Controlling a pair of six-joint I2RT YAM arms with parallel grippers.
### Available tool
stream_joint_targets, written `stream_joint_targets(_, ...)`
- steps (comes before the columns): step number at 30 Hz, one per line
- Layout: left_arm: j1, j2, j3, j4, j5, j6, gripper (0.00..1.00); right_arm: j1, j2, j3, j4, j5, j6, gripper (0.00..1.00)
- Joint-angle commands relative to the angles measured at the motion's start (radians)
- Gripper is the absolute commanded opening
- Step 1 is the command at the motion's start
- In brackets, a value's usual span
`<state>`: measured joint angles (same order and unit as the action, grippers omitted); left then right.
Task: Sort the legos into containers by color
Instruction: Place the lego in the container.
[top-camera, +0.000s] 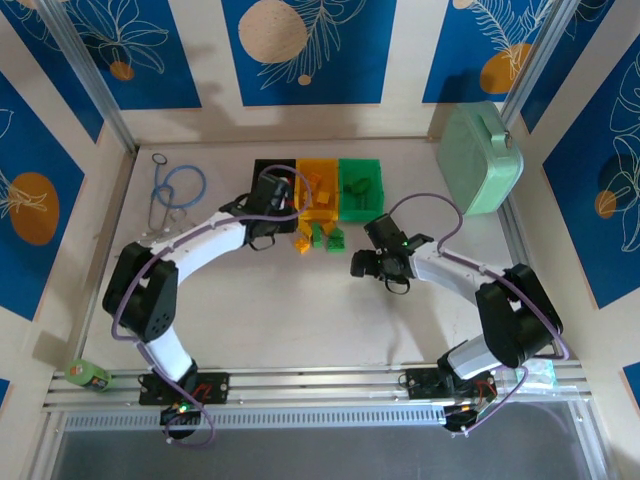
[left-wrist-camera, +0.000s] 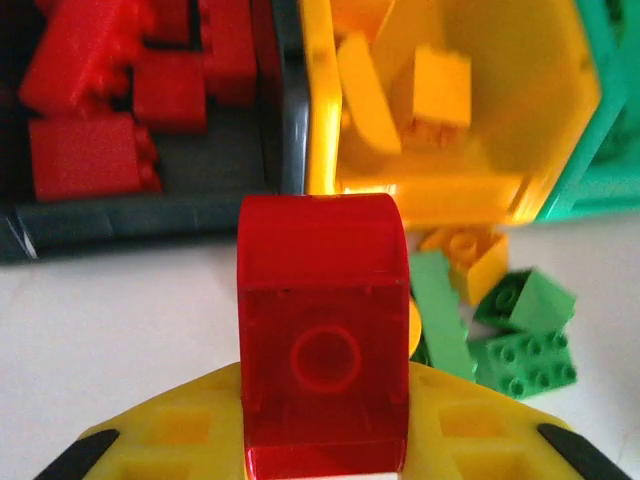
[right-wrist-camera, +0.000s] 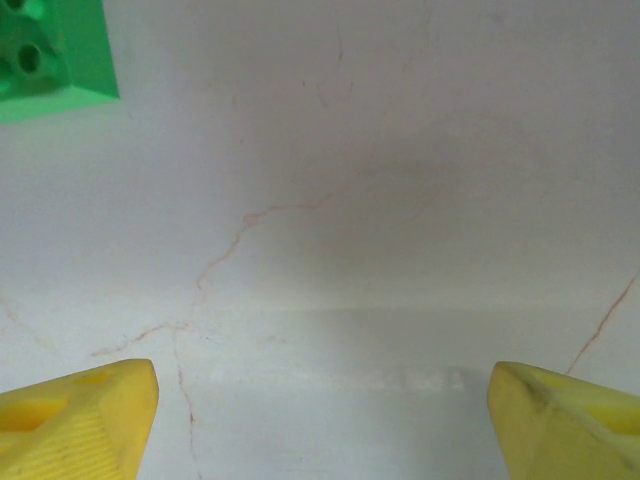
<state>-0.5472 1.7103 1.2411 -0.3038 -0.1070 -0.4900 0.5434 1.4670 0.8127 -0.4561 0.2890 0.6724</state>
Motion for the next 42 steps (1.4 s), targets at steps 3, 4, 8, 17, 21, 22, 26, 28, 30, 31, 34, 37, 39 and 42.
stream_joint_targets(3, 0.056, 0.071, 0.131, -0.062, 0.040, 0.057, 0.29, 0.009, -0.046, -0.031, 0.006, 0.026, 0.030, 0.86)
stream_joint_targets(4, 0.066, 0.088, 0.155, -0.071, 0.039, 0.063, 0.29, 0.008, -0.053, -0.034, 0.005, 0.028, 0.030, 0.86)
stream_joint_targets(8, 0.100, 0.154, 0.236, -0.099, 0.056, 0.073, 0.29, 0.009, -0.070, -0.038, -0.001, 0.031, 0.028, 0.86)
stream_joint_targets(17, 0.148, 0.274, 0.389, -0.156, 0.104, 0.086, 0.31, 0.007, -0.093, -0.043, -0.015, 0.036, 0.025, 0.86)
stream_joint_targets(21, 0.149, 0.292, 0.445, -0.192, 0.095, 0.105, 0.49, 0.007, -0.094, -0.033, -0.024, 0.036, 0.024, 0.86)
stream_joint_targets(22, 0.149, 0.285, 0.448, -0.198, 0.095, 0.109, 0.53, 0.007, -0.096, -0.032, -0.025, 0.035, 0.023, 0.86)
stream_joint_targets(26, 0.148, 0.215, 0.398, -0.167, 0.072, 0.114, 0.60, 0.008, -0.099, -0.022, -0.032, 0.034, 0.018, 0.86)
stream_joint_targets(28, 0.148, 0.174, 0.367, -0.153, 0.065, 0.118, 0.60, 0.009, -0.092, -0.013, -0.035, 0.033, 0.015, 0.86)
stream_joint_targets(30, 0.148, 0.139, 0.341, -0.147, 0.060, 0.120, 0.60, 0.012, -0.084, 0.001, -0.041, 0.030, 0.012, 0.86)
stream_joint_targets(31, 0.147, 0.120, 0.325, -0.143, 0.057, 0.120, 0.60, 0.016, -0.077, 0.009, -0.042, 0.033, 0.010, 0.86)
stream_joint_targets(34, 0.142, 0.050, 0.245, -0.113, 0.053, 0.116, 0.60, 0.026, -0.056, 0.036, -0.050, 0.038, 0.004, 0.86)
stream_joint_targets(37, 0.137, -0.042, 0.113, -0.048, 0.065, 0.100, 0.60, 0.032, -0.021, 0.073, -0.054, 0.029, -0.007, 0.86)
stream_joint_targets(39, 0.135, -0.103, 0.011, 0.008, 0.077, 0.085, 0.60, 0.033, 0.006, 0.103, -0.061, 0.027, -0.019, 0.86)
stream_joint_targets(42, 0.130, -0.191, -0.128, 0.074, 0.088, 0.059, 0.60, 0.033, 0.059, 0.171, -0.078, 0.024, -0.040, 0.86)
